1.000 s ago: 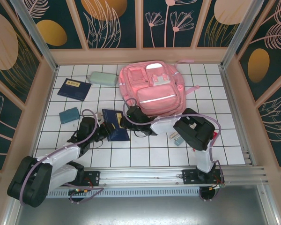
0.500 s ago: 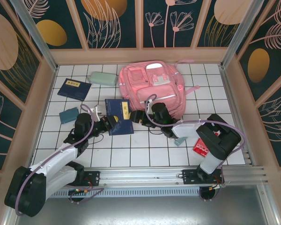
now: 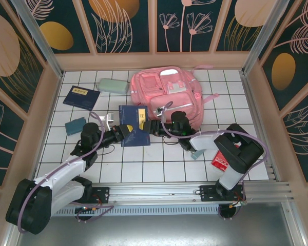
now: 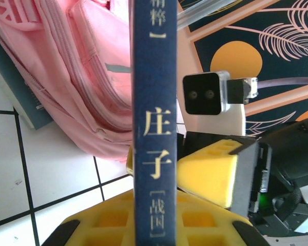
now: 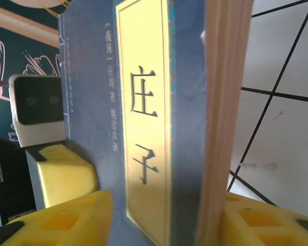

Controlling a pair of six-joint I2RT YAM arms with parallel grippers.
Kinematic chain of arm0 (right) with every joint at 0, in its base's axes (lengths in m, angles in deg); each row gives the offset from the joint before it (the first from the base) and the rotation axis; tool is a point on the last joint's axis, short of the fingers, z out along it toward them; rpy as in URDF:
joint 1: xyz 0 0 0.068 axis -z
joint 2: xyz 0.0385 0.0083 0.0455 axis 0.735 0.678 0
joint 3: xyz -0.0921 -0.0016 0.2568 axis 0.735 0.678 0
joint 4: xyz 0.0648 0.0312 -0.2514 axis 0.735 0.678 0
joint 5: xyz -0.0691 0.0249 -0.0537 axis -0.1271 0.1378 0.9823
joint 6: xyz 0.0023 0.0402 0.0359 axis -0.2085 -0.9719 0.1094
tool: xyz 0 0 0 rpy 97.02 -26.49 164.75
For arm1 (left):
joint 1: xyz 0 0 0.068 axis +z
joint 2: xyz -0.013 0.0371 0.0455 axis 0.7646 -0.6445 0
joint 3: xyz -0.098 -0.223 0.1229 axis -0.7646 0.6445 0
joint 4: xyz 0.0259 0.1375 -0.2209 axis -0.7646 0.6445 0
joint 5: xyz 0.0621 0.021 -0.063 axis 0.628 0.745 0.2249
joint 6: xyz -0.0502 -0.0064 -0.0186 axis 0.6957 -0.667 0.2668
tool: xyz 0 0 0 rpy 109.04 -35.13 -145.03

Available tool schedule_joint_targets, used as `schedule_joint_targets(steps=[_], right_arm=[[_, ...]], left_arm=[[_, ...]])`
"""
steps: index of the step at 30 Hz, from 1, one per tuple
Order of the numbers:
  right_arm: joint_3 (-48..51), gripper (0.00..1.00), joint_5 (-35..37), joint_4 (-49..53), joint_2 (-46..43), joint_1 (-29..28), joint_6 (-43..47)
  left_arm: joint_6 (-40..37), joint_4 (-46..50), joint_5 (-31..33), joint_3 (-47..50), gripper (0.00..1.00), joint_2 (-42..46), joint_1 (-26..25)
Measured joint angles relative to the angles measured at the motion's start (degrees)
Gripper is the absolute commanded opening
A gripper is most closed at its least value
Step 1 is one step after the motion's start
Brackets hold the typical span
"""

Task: Pack the student bag

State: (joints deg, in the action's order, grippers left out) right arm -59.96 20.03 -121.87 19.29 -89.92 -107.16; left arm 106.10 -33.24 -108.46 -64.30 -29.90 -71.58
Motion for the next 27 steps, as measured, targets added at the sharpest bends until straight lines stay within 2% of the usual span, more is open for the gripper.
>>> schedule_joint_targets(steps=[5,7,8,9,11,12,15,19,22,27], right_arm=[[0.66,0.0,-1.77,-3.17,0.42,1.01,-1.51],[0.81,0.0,-1.88,-3.91,0.42,1.18,-1.7],[1.05,0.0,-2.03,-4.02,0.42,1.27,-1.75],[1.36,0.0,-2.12,-4.35,0.42,1.29,-1.77],[1.97,0.0,-2.27,-5.09,0.15,1.27,-1.79],[2.45,0.0,-2.25,-5.2,-0.26,1.29,-1.77],[5.05,0.0,-1.7,-5.09,-2.95,2.05,-1.79],[9.44,0.0,1.84,-3.34,-9.33,4.61,-1.73],[12.5,0.0,6.23,0.17,-16.2,6.54,-1.25],[16.28,0.0,16.17,9.73,-31.45,8.94,0.98]], left_arm=[[0.07,-0.22,0.28,-0.09,0.0,-0.68,0.31],[0.04,-0.17,0.5,-0.11,0.13,-1.25,0.5],[0.02,-0.13,0.46,-0.13,0.29,-1.36,0.5],[-0.24,0.13,0.31,-0.28,0.39,-1.53,0.48],[-0.44,1.29,0.11,-0.96,0.54,-1.95,0.24],[-0.76,1.92,0.11,-1.55,0.58,-2.16,0.02],[-2.01,3.87,0.85,-3.41,0.65,-2.51,-0.09],[-3.39,5.92,3.23,-5.9,0.68,-4.02,-0.11],[-4.04,7.5,5.44,-7.45,0.71,-5.84,-0.37],[-5.49,11.78,11.47,-11.06,0.7,-8.39,-2.75]])
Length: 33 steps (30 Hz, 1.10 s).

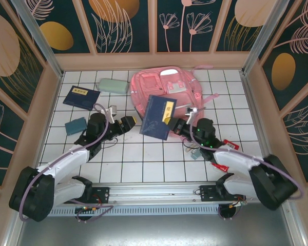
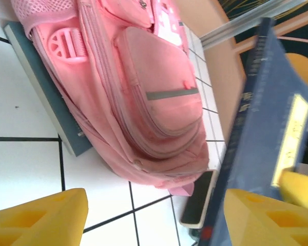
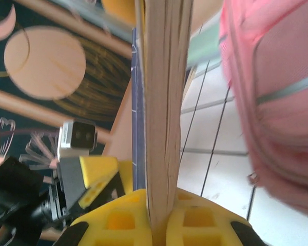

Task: Pack the student bag

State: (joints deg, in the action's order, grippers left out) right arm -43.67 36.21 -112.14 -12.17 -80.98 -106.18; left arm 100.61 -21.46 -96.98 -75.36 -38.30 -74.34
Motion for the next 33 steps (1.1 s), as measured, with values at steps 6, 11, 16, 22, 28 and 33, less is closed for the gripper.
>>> schedule_joint_targets(steps=[6,11,16,22,28,33], right_arm=[[2.75,0.0,13.14,16.33,-20.17,4.85,1.31],[3.02,0.0,19.26,29.14,-30.99,10.21,2.12],[3.02,0.0,20.98,39.5,-35.65,14.8,2.29],[3.02,0.0,20.65,45.53,-38.36,19.58,2.27],[3.02,0.0,18.67,48.15,-38.88,23.63,2.23],[3.13,0.0,16.72,49.07,-38.88,26.05,2.14]], left_arm=[[-3.87,3.91,6.51,-7.39,0.66,-6.49,-5.57],[-9.46,7.93,10.8,-15.82,0.64,-15.45,-11.39],[-15.91,12.57,14.6,-24.59,0.65,-23.54,-17.53],[-23.8,18.25,18.86,-37.13,0.65,-33.79,-23.8],[-29.83,23.08,22.16,-43.54,0.67,-41.0,-27.54],[-33.55,25.99,23.67,-46.47,0.68,-43.91,-29.09]])
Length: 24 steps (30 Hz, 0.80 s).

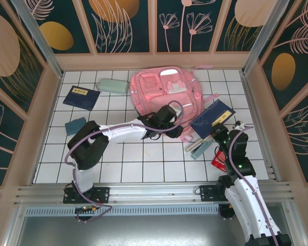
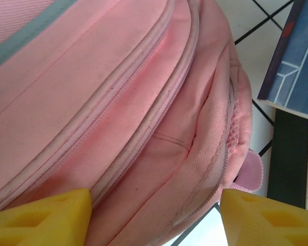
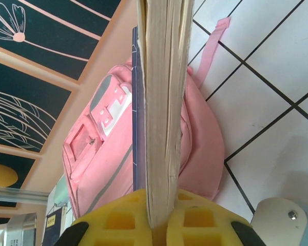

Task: Pack the student bag

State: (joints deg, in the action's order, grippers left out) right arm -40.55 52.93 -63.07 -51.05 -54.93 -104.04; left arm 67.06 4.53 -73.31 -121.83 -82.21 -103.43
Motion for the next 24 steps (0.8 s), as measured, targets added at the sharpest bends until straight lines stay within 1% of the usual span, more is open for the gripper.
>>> schedule_joint_targets(steps=[4,7,9,14,15,16,19,21,22,24], right_arm=[[0.92,0.0,-1.86,-0.07,-0.07,1.51,-0.37],[1.68,0.0,-3.06,-0.04,-0.15,2.08,-0.5],[2.08,0.0,-3.67,-0.13,-0.15,2.27,-0.52],[2.16,0.0,-4.96,-0.42,-0.15,2.4,-0.57],[2.16,0.0,-5.09,-0.48,-0.15,2.4,-0.57],[2.16,0.0,-5.22,-0.48,-0.15,2.4,-0.59],[2.16,0.0,-5.79,-0.48,-0.15,2.4,-0.74],[2.16,0.0,-5.95,-0.48,-0.15,2.4,-0.79],[2.16,0.0,-6.05,-0.46,-0.15,2.43,-0.79],[2.16,0.0,-6.21,-0.46,-0.15,2.45,-0.79]], left_arm=[[-2.29,1.77,1.6,-1.75,0.67,-1.22,-0.79],[-3.34,3.08,3.85,-3.56,0.65,-2.4,-1.11],[-3.87,3.48,5.53,-4.74,0.59,-3.48,-1.27],[-4.59,4.15,9.27,-6.34,0.49,-5.31,-1.31],[-4.66,4.17,10.01,-6.58,0.45,-5.31,-1.38],[-4.57,4.26,10.73,-6.91,0.4,-5.31,-1.44],[-4.37,4.35,13.0,-8.04,0.2,-5.31,-1.53],[-4.33,4.52,13.64,-8.63,0.04,-5.31,-1.53],[-4.37,4.72,13.68,-8.81,0.0,-5.31,-1.55],[-4.7,5.2,13.9,-9.11,0.0,-5.31,-1.62]])
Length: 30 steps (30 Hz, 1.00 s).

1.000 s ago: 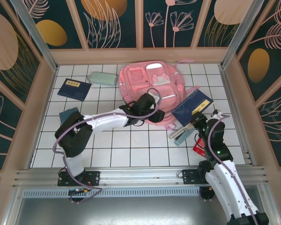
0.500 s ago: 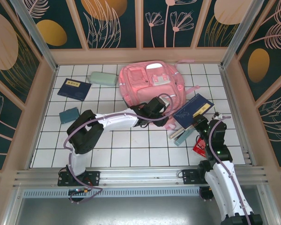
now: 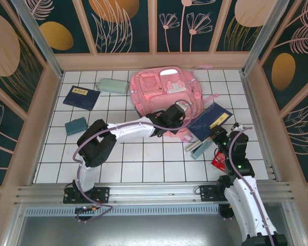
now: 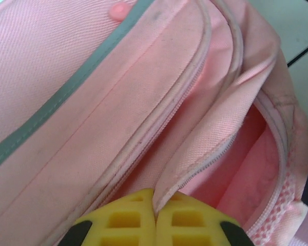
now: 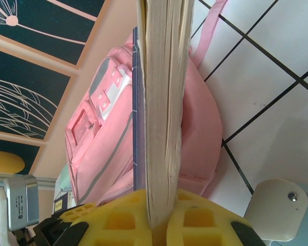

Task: Pack the student bag

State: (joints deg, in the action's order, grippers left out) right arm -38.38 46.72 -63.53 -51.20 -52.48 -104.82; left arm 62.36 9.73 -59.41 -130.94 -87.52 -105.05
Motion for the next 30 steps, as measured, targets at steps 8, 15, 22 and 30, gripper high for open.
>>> schedule_joint_targets(steps=[8,15,22,30], right_arm=[[0.11,0.0,-2.82,-1.7,0.37,0.26,-1.55],[3.21,0.0,-7.87,-10.71,4.87,0.2,-6.12],[5.62,0.0,-7.23,-19.26,9.75,-3.43,-10.69],[4.76,0.0,-2.73,-32.13,25.77,-8.87,-15.21]], left_arm=[[1.16,1.86,2.54,-2.21,0.0,0.37,-0.09],[3.15,2.86,5.75,-6.21,0.0,3.85,-0.09],[4.57,4.52,8.35,-16.98,0.0,4.2,0.44],[5.05,7.48,8.35,-21.7,0.0,3.67,0.68]])
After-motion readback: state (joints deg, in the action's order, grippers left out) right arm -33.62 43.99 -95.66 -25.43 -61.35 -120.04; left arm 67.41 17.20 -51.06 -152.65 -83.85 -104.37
